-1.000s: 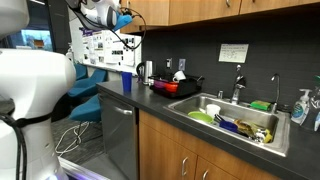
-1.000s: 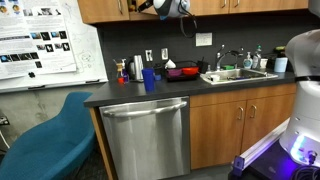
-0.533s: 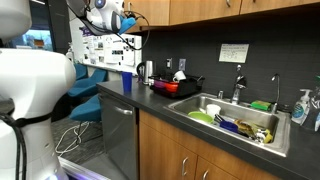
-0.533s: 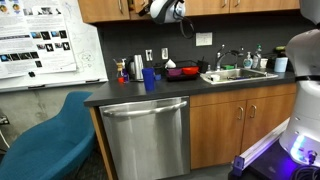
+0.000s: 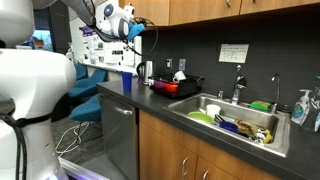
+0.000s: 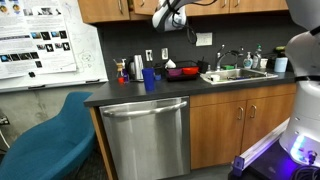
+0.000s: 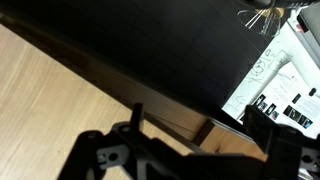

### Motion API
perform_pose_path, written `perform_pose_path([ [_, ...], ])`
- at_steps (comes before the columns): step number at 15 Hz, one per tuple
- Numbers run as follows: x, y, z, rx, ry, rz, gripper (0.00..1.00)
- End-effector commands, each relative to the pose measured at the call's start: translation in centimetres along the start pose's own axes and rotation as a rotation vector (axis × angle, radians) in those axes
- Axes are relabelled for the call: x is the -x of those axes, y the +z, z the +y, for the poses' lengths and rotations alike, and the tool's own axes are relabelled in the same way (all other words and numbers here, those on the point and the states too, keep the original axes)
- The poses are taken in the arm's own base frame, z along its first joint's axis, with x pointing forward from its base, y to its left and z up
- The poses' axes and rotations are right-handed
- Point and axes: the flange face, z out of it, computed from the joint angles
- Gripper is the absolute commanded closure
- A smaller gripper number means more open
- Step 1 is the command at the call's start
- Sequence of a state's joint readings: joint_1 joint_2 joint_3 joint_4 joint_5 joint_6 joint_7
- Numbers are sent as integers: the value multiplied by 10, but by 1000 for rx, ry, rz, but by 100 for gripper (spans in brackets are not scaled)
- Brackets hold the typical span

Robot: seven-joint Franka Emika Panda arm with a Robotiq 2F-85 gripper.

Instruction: Close the top cupboard

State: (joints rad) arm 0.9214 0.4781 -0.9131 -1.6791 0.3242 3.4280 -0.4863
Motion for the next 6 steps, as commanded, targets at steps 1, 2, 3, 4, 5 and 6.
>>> perform_pose_path([
  [1,2,0,8,18,3,-13,0],
  [2,2,-4,15,13,10,-16,0],
  [3,0,-7,19,5,22,-18,0],
  [4,-5,-12,26,1,56,-9,0],
  [5,-10,-15,32,-3,85,-4,0],
  [6,-17,-19,39,2,121,9,0],
])
